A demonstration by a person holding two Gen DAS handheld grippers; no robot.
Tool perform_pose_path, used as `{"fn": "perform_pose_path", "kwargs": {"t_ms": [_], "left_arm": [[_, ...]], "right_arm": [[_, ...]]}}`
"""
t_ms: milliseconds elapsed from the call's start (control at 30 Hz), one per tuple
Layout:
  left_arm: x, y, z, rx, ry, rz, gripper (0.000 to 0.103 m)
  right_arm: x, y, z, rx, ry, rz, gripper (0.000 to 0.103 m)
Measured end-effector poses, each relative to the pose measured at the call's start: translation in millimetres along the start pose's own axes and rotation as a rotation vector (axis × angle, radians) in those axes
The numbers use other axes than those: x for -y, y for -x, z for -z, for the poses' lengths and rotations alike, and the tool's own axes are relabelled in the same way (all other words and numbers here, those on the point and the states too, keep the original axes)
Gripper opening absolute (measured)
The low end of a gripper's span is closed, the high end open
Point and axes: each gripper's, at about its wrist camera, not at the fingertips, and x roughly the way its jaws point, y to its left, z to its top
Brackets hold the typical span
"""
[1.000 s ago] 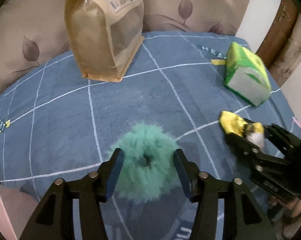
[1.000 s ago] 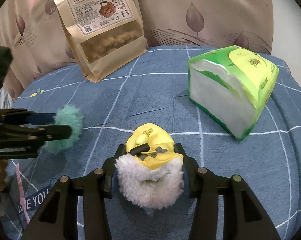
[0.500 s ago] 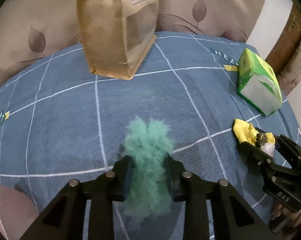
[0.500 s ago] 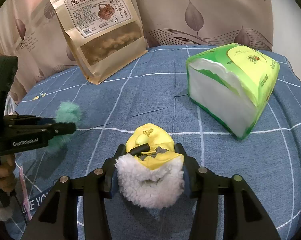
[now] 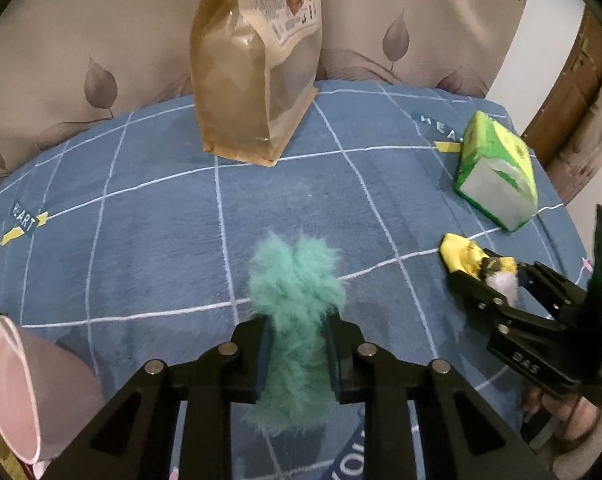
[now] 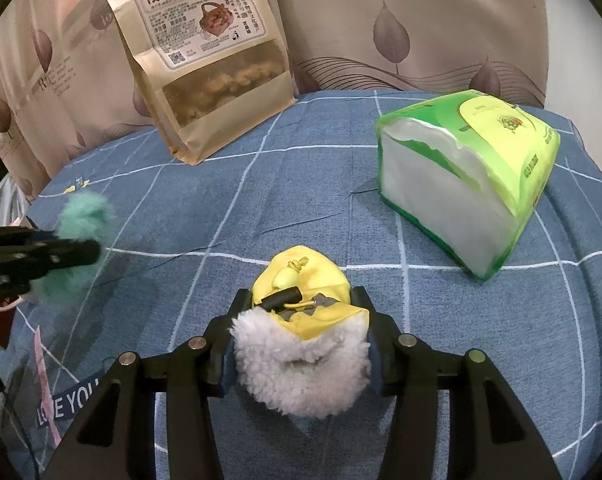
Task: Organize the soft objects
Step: 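Carry the green scrunchie into the gold tray and open the left tool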
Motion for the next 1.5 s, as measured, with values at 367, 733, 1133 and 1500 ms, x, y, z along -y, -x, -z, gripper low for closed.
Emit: {"fn": "perform_pose_path", "kwargs": {"t_ms": [367,733,1133,1500], "left_arm": [[-21,65,15,0.071,0.040,-0.022,0.023],[-93,134,46,0.145,0.147,-0.154,0.023],[-219,219,102,0.187,0.354,-0.399,0.023],[-272,209,141,0.129,0.471,-0.432,0.023]], "right_arm": [[-2,-1,0,-0.004,0.015,0.017,0.049],[-3,-1,0,-0.006,0.025,0.028,0.049],[-5,-2,-1,-0.009,0.036,0.042,0.049],[-8,-2,0,-0.016,0.054,0.074,0.049]]}}
